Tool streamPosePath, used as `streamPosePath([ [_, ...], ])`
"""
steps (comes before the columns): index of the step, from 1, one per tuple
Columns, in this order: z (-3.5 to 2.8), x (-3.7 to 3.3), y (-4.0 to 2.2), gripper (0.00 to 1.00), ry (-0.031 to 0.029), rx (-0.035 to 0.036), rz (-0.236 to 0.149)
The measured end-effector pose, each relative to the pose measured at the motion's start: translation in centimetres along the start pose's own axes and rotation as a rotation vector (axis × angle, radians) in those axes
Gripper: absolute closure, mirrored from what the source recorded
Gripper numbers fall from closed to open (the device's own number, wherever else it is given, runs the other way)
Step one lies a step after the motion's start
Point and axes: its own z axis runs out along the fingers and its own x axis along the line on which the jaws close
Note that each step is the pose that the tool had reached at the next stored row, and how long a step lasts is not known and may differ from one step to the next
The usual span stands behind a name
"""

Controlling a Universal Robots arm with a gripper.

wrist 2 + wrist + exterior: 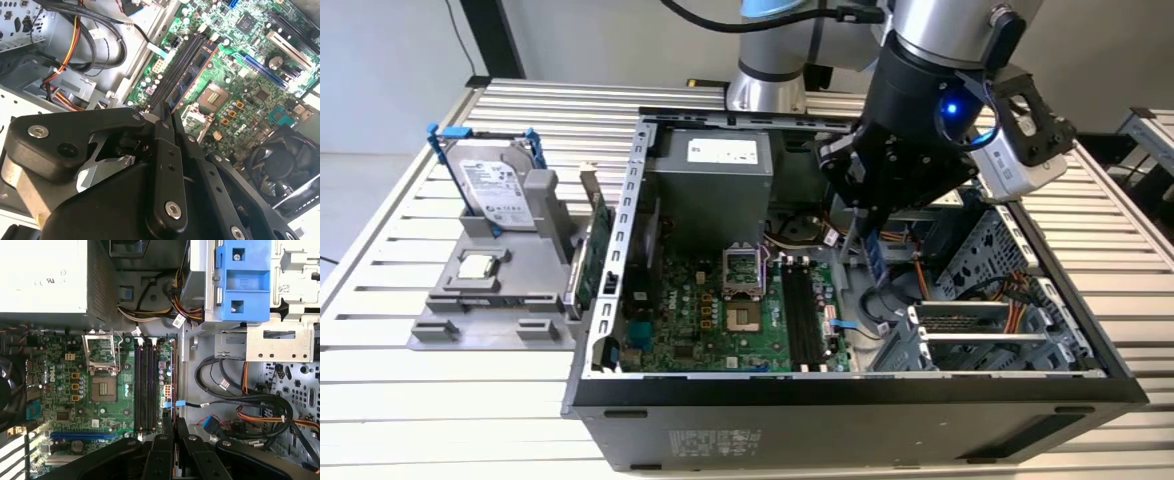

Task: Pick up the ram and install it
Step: 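Insert the ram into the slot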

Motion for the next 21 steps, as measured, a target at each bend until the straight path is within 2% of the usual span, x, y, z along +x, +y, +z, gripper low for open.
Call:
streamPosePath([
  [4,0.71,0.2,0.05,1.0,-0.0001,0.0022,0.007],
  [21,3.77,0.41,-0.13,1.0,0.0008,0.0022,0.007],
])
